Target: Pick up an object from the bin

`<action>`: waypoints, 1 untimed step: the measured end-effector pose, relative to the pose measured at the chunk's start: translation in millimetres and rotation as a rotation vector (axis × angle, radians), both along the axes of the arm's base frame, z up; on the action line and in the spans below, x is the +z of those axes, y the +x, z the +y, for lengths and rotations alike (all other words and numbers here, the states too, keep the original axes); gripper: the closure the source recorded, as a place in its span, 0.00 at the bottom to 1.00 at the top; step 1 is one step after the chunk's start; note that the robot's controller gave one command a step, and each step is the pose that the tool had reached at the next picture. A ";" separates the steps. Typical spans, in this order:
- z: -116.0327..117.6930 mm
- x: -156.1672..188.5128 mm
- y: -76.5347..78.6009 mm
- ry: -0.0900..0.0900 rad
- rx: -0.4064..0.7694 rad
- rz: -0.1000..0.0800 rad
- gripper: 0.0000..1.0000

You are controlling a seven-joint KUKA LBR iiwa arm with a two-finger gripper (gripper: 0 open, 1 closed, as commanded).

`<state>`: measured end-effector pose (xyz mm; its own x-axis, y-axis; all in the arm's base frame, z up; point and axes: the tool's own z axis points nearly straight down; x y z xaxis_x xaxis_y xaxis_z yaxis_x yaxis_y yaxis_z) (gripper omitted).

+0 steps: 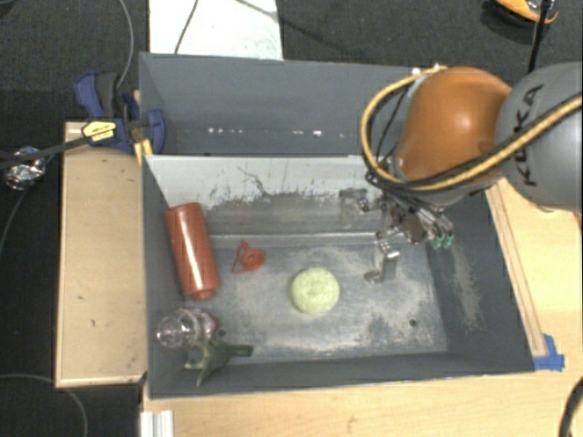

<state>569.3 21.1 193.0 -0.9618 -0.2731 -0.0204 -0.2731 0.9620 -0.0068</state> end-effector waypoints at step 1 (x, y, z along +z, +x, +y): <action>23.5 -65.3 -12.8 0.003 -0.031 0.013 0.00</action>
Offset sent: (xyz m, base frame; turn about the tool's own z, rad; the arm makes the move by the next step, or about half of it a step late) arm -0.0367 0.0043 -0.1229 0.0889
